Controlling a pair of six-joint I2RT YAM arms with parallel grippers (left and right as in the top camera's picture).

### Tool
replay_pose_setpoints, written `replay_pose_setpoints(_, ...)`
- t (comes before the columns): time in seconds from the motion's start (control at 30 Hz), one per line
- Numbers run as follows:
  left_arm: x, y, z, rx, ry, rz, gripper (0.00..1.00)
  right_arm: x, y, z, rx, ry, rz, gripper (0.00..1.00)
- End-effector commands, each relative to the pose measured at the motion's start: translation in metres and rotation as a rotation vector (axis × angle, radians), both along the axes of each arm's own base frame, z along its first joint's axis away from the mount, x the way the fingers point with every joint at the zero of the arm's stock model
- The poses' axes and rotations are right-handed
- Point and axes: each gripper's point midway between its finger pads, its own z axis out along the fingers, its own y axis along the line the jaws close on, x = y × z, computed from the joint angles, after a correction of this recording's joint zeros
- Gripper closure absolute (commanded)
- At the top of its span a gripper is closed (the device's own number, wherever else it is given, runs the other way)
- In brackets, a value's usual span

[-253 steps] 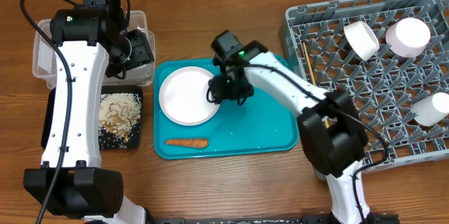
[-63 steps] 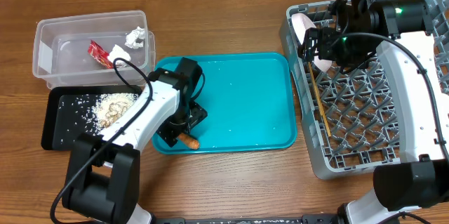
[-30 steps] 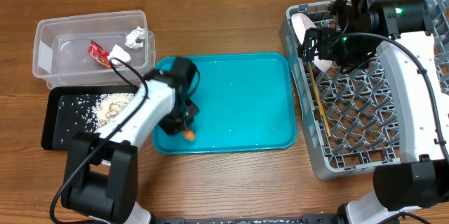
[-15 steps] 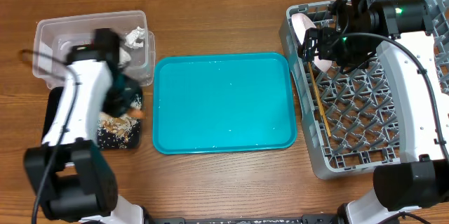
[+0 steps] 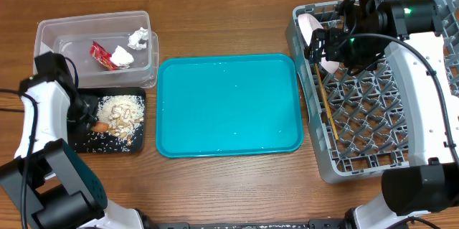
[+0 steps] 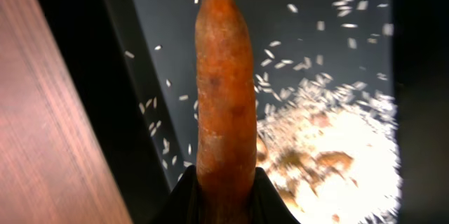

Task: Sort waste into correct bins and load items into the dishwasher
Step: 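Carry the carrot left and drop it onto the black scrap tray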

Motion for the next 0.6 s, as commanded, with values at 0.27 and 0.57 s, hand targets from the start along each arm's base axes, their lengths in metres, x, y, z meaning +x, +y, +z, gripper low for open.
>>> replay_pose_setpoints(0.27,-0.018,0.002,-0.029,0.031,0.043,-0.016,0.88,0.000,-0.001,0.007,-0.002,-0.017,-0.006,0.00)
replay_pose_setpoints(0.57,-0.018,-0.006,-0.031,-0.010,0.040,-0.043,0.46,0.000,-0.001,0.007,-0.003,-0.018,-0.006,0.00)
